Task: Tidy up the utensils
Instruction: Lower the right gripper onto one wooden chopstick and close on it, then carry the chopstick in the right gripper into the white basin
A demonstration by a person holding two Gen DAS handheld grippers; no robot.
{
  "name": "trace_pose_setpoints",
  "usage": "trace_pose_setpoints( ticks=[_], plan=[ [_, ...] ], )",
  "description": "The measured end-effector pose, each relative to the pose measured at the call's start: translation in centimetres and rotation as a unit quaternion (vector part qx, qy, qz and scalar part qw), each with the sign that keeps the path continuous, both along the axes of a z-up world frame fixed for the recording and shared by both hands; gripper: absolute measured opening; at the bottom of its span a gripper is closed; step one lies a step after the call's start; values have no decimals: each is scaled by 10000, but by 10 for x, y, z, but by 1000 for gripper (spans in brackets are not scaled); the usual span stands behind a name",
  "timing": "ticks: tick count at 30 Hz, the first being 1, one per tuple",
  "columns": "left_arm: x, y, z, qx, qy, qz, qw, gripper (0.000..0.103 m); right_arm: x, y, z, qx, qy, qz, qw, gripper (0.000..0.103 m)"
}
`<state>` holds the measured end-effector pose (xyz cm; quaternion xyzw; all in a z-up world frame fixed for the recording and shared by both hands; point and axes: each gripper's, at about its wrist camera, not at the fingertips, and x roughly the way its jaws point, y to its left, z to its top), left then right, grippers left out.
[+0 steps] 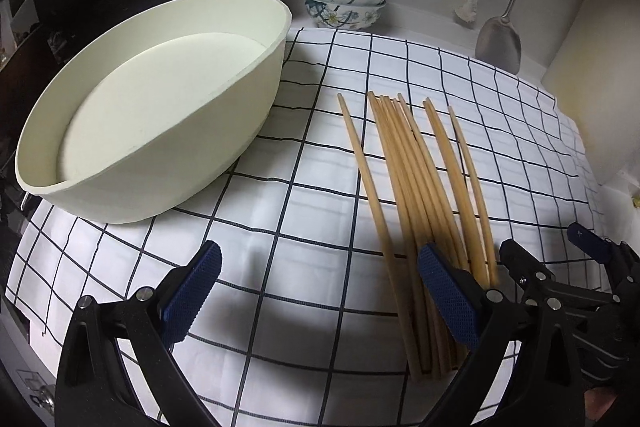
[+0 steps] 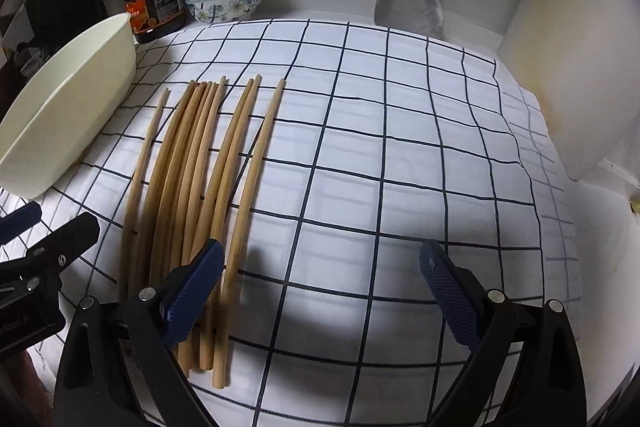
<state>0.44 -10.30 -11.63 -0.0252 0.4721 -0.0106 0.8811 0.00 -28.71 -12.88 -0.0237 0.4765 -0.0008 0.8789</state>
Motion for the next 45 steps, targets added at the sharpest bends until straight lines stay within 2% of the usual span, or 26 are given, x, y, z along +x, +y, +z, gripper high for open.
trace_pose_setpoints(
  ticks=[13,22,24,25,27,30,33,35,36,38,39,41,45],
  plan=[
    [15,0,-24,171,277,257,9991,97,12,6,-11,-300,-72,258,9992,94],
    [24,-4,-30,90,295,259,9992,96,18,3,-15,-392,-131,318,9986,93],
    [25,-11,-31,331,276,194,9989,93,18,1,-15,-384,-138,338,9986,93],
    [24,-13,-30,294,243,140,9992,87,18,1,-15,-354,-139,369,9986,90],
    [25,-14,-30,272,248,140,9992,83,17,3,-15,-328,-173,421,9984,84],
    [26,-17,-28,272,202,71,9994,72,15,11,-14,-366,-267,581,9973,70],
    [25,-19,-26,267,153,-1,9995,53,15,13,-13,-241,-275,682,9970,58],
    [24,-21,-24,262,135,-65,9995,34,15,14,-13,-94,-242,761,9968,42],
    [24,-22,-23,252,132,-103,9995,29,15,15,-13,31,-204,839,9963,38],
    [24,-25,-22,231,146,-212,9994,7,15,18,-13,103,-172,915,9956,27],
    [23,-26,-22,249,158,-248,9993,7,15,20,-13,112,-158,970,9951,24],
    [24,-27,-23,239,169,-300,9991,7,16,23,-12,137,-141,975,9950,6],
    [23,-21,-22,37,254,-403,9989,7,18,17,-12,426,-24,830,9956,6]
  ],
)
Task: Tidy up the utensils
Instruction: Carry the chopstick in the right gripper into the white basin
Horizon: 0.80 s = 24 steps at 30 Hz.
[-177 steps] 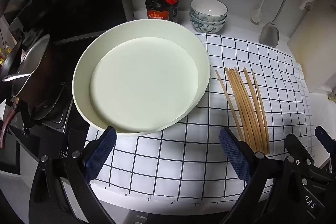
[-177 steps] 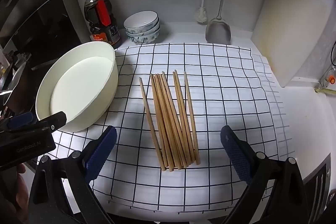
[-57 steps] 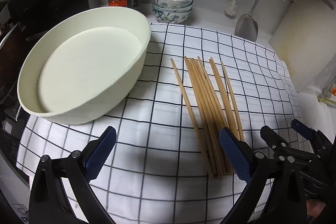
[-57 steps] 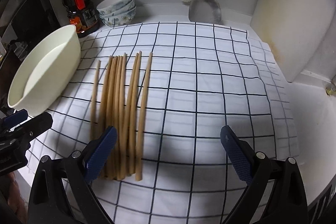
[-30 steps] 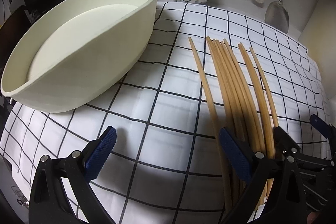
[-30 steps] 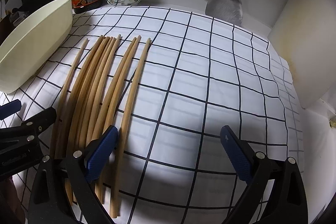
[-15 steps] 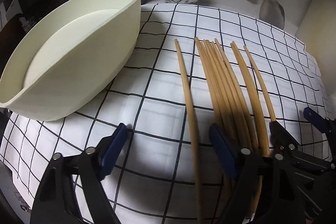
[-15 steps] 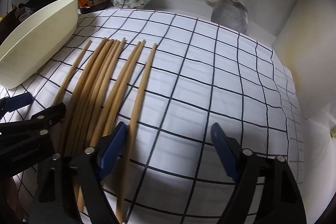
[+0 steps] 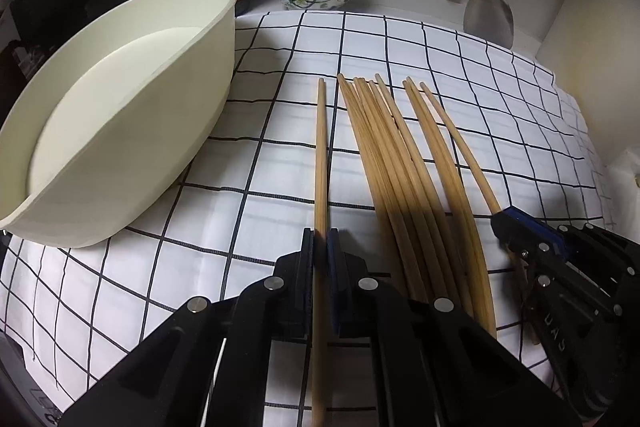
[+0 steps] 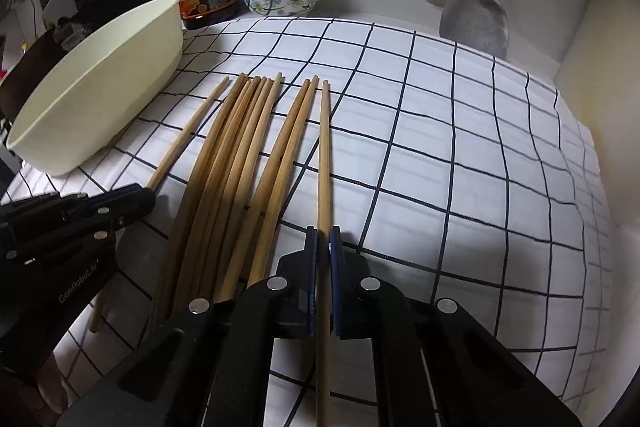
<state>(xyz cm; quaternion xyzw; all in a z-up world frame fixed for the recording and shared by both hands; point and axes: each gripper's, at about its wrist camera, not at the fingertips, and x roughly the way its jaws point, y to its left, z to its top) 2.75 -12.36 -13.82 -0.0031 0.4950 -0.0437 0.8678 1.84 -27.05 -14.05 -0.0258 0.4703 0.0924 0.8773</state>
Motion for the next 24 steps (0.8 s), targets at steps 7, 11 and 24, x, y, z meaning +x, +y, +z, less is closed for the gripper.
trace_pose_setpoints(
  ticks=[7,11,24],
  plan=[
    [-5,5,21,-210,54,-253,9994,7,-12,-10,16,410,54,-332,9986,6],
    [-7,13,51,-405,-86,-444,9982,7,-22,-6,49,563,-160,-489,9971,6],
    [27,136,131,-457,-540,-187,9973,7,2,93,128,1044,-655,-83,9923,6]
  ],
)
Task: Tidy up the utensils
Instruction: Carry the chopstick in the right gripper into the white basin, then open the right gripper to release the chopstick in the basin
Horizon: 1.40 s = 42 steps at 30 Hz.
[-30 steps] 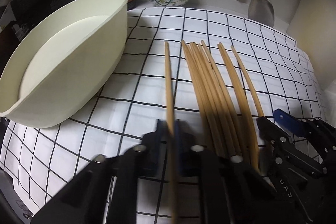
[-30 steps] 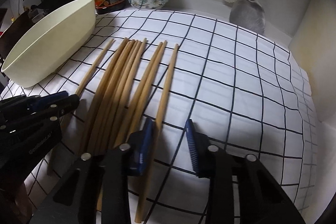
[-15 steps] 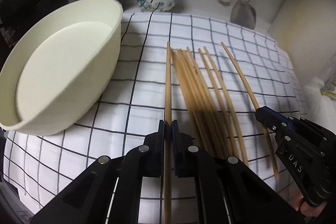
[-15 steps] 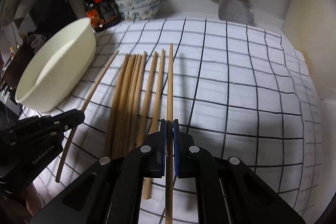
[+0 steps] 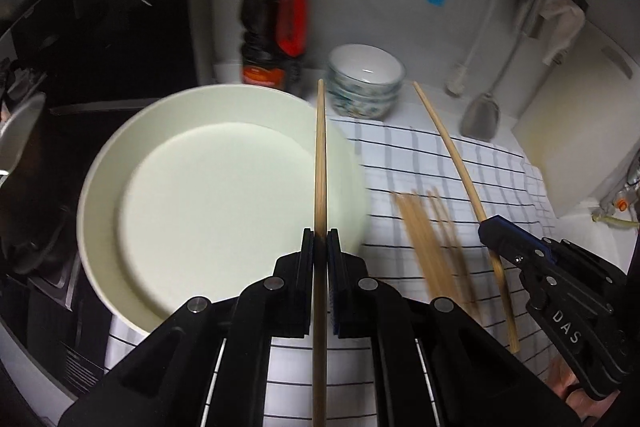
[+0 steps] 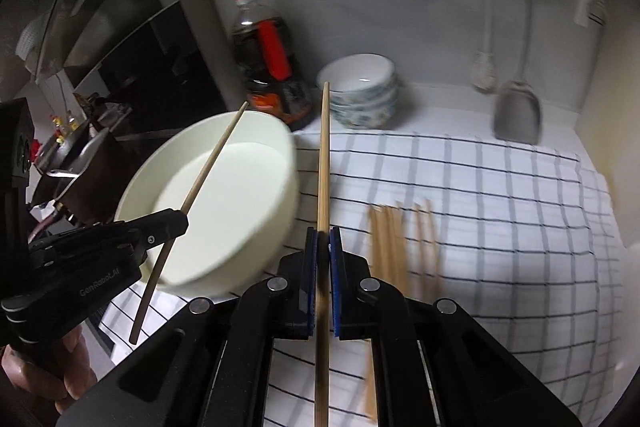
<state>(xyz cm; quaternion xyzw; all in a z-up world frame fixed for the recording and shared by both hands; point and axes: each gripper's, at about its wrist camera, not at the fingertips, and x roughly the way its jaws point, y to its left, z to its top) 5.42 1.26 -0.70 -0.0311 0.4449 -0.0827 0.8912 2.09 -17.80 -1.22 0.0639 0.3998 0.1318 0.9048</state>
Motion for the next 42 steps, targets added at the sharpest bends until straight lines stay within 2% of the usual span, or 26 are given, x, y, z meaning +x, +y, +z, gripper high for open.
trace_pose_setpoints(
  ticks=[6,9,13,21,30,31,33,34,37,42],
  plan=[
    [29,67,-11,187,181,252,9993,7,37,77,-11,126,139,323,9993,6],
    [42,85,-24,236,279,247,9990,7,57,113,-23,97,332,403,9986,6],
    [58,102,-44,252,509,182,9982,7,75,140,-37,42,593,362,9976,6],
    [77,108,-75,256,798,31,9965,7,101,154,-65,-80,1067,90,9942,6],
    [83,110,-88,289,955,4,9950,8,108,158,-76,-231,1185,-12,9927,6],
    [83,112,-88,286,962,20,9949,12,107,158,-77,-254,1175,-26,9927,6],
    [82,115,-86,283,947,58,9951,27,106,159,-75,-265,1124,-49,9933,11],
    [81,116,-85,307,912,105,9953,43,105,158,-73,-287,1089,-63,9936,15],
    [78,117,-76,339,756,154,9964,56,102,157,-65,-347,984,-96,9945,16],
    [72,120,-66,308,659,247,9970,62,92,149,-54,-351,881,-141,9954,25]
  ],
)
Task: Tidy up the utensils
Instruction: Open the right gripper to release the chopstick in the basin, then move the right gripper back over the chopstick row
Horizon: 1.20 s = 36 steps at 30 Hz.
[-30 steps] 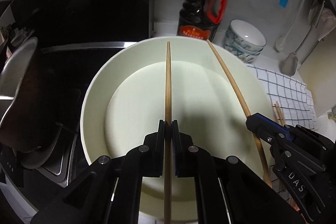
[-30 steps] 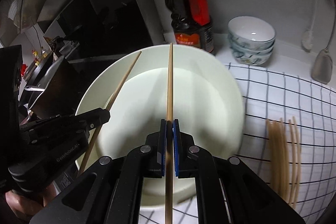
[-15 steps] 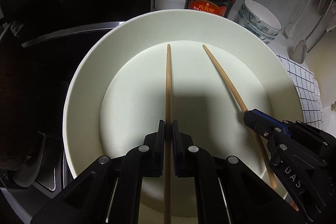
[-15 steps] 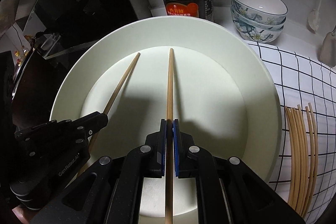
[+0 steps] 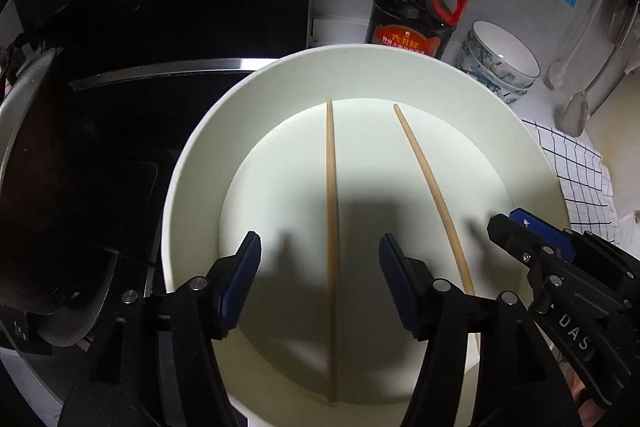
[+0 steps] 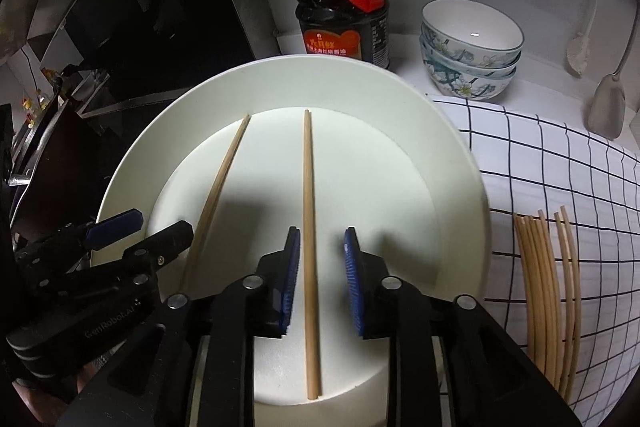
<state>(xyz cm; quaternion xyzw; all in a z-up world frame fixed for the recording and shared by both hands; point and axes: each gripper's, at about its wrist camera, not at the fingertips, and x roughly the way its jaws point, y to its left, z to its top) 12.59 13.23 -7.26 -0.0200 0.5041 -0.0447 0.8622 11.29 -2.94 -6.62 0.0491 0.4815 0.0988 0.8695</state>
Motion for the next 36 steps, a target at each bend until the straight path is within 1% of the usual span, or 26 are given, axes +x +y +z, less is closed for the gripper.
trace_pose_setpoints(
  ticks=[2,3,5,7,10,12,14,17,20,24,26,29,36],
  plan=[
    [-4,1,3,2,-34,43,10000,69,-3,-2,4,-4,-20,-8,10000,27],
    [-7,2,5,-2,-57,60,10000,70,-4,-3,6,-5,-29,-11,10000,28],
    [-11,1,10,5,-85,94,9999,77,-10,-8,10,-5,-61,-12,10000,34],
    [-16,0,15,1,-118,105,9999,82,-16,-10,14,-11,-100,-2,9999,37],
    [-25,-2,21,21,-173,121,9998,85,-26,-13,21,-13,-145,23,9999,39],
    [-31,-5,24,13,-185,129,9997,87,-33,-15,24,-7,-165,34,9999,43],
    [-37,-7,28,26,-194,171,9997,90,-39,-18,27,-8,-199,32,9998,48],
    [-47,-11,32,35,-204,214,9996,94,-49,-23,31,-6,-216,41,9998,50],
    [-58,-15,34,27,-189,262,9995,95,-58,-31,33,11,-213,34,9998,53],
    [-72,-22,35,-26,-126,327,9994,95,-75,-42,36,6,-214,55,9998,54],
    [-78,-27,36,-58,-116,337,9993,95,-83,-48,37,-8,-210,58,9998,57],
    [-87,-38,37,-105,-109,330,9993,95,-96,-61,37,-13,-182,29,9998,57],
    [-107,-72,39,-27,-178,222,9996,95,-122,-100,33,-62,-107,-161,9998,58]
  ],
)
